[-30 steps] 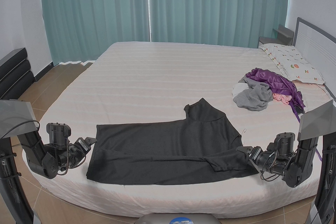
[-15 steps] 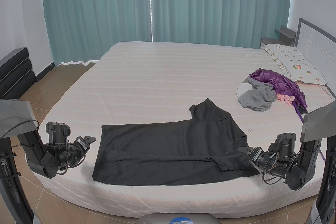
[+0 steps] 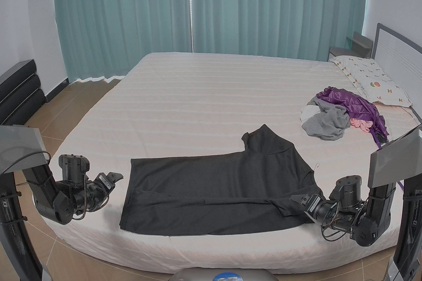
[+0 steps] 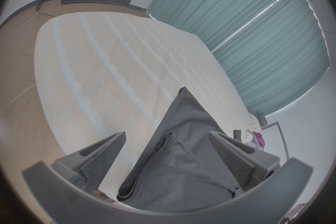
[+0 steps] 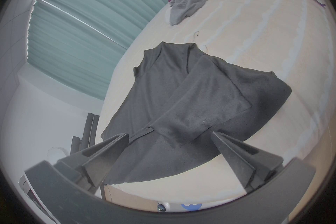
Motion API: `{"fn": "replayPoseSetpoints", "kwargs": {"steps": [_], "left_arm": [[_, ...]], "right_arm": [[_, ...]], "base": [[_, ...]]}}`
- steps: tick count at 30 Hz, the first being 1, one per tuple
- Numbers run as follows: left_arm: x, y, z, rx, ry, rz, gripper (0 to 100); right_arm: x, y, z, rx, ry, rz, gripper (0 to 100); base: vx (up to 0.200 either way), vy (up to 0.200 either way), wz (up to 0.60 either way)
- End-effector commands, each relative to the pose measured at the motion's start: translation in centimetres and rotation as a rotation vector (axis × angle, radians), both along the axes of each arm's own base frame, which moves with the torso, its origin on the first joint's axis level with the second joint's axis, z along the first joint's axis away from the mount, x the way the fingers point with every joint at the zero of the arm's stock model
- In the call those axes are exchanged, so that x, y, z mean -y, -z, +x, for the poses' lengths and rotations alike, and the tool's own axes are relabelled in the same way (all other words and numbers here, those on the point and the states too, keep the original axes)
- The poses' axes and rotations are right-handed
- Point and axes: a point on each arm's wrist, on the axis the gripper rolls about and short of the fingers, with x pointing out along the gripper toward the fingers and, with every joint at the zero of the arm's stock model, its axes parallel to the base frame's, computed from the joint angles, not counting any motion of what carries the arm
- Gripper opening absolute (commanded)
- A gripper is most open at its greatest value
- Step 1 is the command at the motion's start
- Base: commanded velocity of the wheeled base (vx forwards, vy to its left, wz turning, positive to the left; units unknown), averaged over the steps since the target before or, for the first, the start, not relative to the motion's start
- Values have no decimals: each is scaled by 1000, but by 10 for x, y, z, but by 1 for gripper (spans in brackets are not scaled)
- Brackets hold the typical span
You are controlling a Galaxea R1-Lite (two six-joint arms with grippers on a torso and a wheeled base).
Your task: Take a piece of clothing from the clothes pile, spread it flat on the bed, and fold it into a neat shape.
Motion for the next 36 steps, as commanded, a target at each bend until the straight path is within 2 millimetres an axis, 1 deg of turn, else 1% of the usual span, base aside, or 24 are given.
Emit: {"fn": "replayPoseSetpoints", "kwargs": {"steps": [1,13,16,21,23,27,28,32,33,36], "left_arm": [[0,2,0,-5,1,0,100],[0,5,2,-14,1,0,100],[0,5,2,-13,1,0,100],[0,5,2,-13,1,0,100],[0,5,2,-13,1,0,100],[0,5,2,-13,0,-1,100],[0,5,2,-11,1,0,100],[0,5,2,-13,1,0,100],[0,5,2,-13,1,0,100],[1,5,2,-11,1,0,100]], "right_arm": [[1,15,4,-37,19,-11,100],[7,13,19,-1,89,44,100],[9,9,24,26,104,56,100],[7,-1,23,49,106,79,100],[6,-2,23,53,106,80,100],[6,3,27,52,116,75,100],[5,7,30,47,116,71,100],[5,12,32,40,119,64,100],[5,18,35,30,126,56,100],[4,22,38,28,137,41,100]], "base": [[0,0,0],[0,0,0],[0,0,0],[0,0,0],[0,0,0],[0,0,0],[0,0,0],[0,0,0],[0,0,0],[0,0,0]]}}
